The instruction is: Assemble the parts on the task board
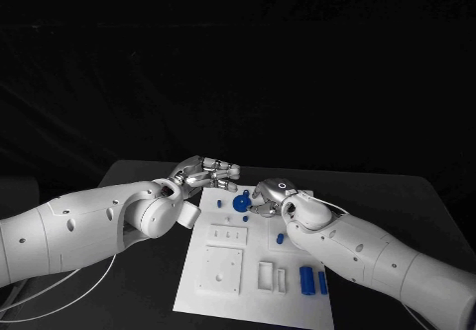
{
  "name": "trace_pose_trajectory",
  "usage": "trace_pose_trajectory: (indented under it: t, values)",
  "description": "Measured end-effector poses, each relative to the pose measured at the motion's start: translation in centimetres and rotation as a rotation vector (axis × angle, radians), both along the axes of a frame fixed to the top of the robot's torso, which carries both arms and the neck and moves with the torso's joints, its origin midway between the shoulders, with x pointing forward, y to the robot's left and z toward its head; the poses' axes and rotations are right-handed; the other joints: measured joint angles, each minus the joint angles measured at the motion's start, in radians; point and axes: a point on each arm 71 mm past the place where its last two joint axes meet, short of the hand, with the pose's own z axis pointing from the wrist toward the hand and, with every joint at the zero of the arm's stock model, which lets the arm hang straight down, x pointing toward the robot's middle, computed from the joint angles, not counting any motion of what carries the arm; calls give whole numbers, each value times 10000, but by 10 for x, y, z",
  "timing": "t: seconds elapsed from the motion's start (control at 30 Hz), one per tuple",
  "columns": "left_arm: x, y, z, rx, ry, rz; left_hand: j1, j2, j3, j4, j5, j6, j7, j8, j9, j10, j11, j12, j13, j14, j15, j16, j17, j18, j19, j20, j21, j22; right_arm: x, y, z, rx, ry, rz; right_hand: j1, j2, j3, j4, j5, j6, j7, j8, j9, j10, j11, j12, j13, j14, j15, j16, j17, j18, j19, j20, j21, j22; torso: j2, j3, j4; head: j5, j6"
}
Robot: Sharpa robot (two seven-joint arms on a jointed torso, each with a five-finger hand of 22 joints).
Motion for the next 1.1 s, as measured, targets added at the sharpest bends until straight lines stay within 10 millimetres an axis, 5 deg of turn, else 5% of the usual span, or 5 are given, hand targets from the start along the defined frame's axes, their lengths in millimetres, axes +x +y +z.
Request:
trace_pose_trajectory:
  t: [0.3,0.5,0.73,1.1]
  values:
    - [0,9,0,23,1,160,0,0,0,0,0,0,0,0,0,0,0,0,0,0,0,0,0,0,0,0,0,1,-6,-31,35,1285,-957,-72,419,-330,-61,-225,-192,0,0,0,0,0,0,0,0,0,0,0,-3,-7,0,0,56,0,-23,14,-58,-55,25]
    - [0,13,0,40,1,242,0,0,0,0,0,0,0,0,0,0,0,0,0,0,0,0,0,-1,0,0,0,-8,-7,-74,54,1950,-1140,-314,1285,-285,-211,-936,-381,53,53,0,0,1,0,0,0,0,0,-40,-52,-50,0,0,56,0,-81,70,-186,-54,7]
    - [2,19,0,71,-13,386,0,0,0,0,0,0,0,0,0,0,0,0,0,-37,-37,0,-12,0,-37,37,0,-14,-7,-130,60,2548,-762,-516,1793,-307,-292,-1700,-397,96,94,0,1,-36,37,-9,0,-25,25,-98,-71,-58,15,58,-42,54,-180,162,-366,-137,-71]
    - [3,22,-2,90,6,457,0,0,28,-28,0,0,0,0,0,0,0,0,0,-74,-1,0,-24,-1,-111,35,0,-29,1,-178,47,3199,223,-718,2038,-289,-484,-1949,-242,130,61,0,1,-36,37,-106,0,-26,27,-168,39,-62,0,72,-132,169,-278,339,-543,-324,-181]
